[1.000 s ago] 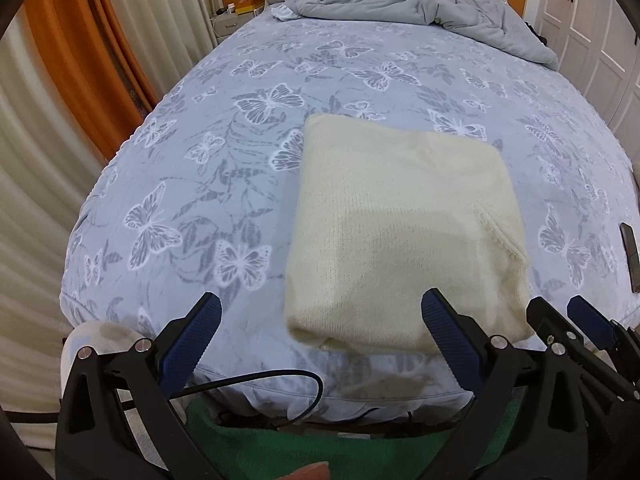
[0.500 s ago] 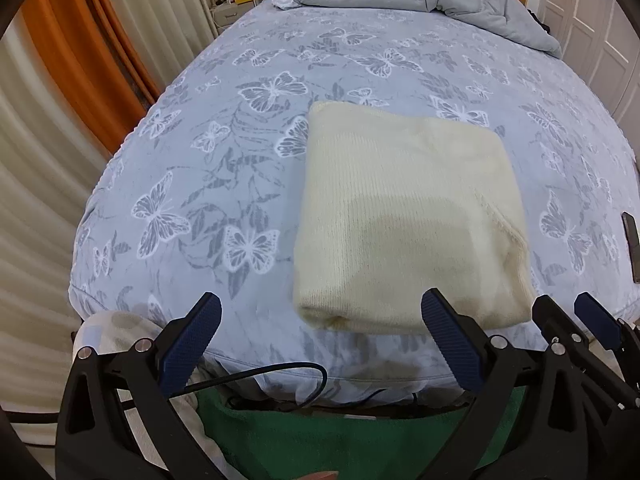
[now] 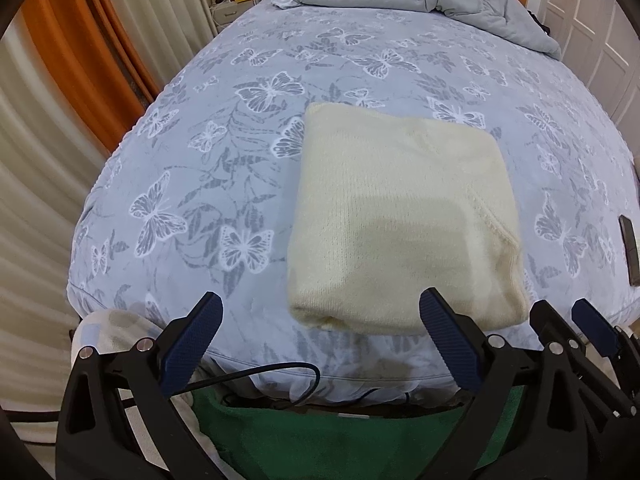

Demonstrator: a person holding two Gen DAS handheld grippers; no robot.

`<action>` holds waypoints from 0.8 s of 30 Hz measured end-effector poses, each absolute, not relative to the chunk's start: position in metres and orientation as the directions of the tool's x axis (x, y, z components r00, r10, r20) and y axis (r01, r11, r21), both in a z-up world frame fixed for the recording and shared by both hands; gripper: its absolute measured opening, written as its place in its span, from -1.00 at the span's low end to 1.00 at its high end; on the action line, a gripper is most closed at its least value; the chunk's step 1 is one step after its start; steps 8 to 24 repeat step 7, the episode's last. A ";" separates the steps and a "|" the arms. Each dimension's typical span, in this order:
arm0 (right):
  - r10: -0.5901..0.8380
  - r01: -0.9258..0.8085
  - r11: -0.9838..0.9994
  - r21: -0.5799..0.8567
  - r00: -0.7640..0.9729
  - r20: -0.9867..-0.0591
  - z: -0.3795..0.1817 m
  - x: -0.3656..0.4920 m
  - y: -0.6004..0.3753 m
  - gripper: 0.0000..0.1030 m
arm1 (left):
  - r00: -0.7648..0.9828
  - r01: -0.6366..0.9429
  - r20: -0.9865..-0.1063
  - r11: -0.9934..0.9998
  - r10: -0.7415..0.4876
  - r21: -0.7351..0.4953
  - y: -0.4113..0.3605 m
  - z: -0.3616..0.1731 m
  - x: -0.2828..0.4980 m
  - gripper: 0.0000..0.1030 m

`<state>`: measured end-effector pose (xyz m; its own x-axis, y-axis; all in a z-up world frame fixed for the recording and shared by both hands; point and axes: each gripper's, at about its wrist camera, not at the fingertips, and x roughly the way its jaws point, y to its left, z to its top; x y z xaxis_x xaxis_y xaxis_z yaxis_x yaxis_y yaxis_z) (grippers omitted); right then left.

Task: Fold small clothes

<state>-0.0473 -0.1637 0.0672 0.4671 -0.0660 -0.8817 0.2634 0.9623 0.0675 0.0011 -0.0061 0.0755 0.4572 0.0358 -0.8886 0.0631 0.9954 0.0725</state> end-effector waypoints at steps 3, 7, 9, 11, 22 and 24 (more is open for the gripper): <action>-0.060 0.267 0.960 0.077 0.471 -0.880 0.068 -0.044 -0.166 -0.04 | 0.453 0.050 -0.891 0.997 0.032 0.061 -0.005 0.076 0.006 0.87; -0.056 0.268 0.960 0.082 0.470 -0.881 0.069 -0.043 -0.166 -0.04 | 0.472 0.056 -0.881 0.996 0.037 0.071 -0.007 0.079 0.007 0.87; -0.056 0.268 0.960 0.082 0.470 -0.881 0.069 -0.043 -0.166 -0.04 | 0.472 0.056 -0.881 0.996 0.037 0.071 -0.007 0.079 0.007 0.87; -0.056 0.268 0.960 0.082 0.470 -0.881 0.069 -0.043 -0.166 -0.04 | 0.472 0.056 -0.881 0.996 0.037 0.071 -0.007 0.079 0.007 0.87; -0.056 0.268 0.960 0.082 0.470 -0.881 0.069 -0.043 -0.166 -0.04 | 0.472 0.056 -0.881 0.996 0.037 0.071 -0.007 0.079 0.007 0.87; -0.056 0.268 0.960 0.082 0.470 -0.881 0.069 -0.043 -0.166 -0.04 | 0.472 0.056 -0.881 0.996 0.037 0.071 -0.007 0.079 0.007 0.87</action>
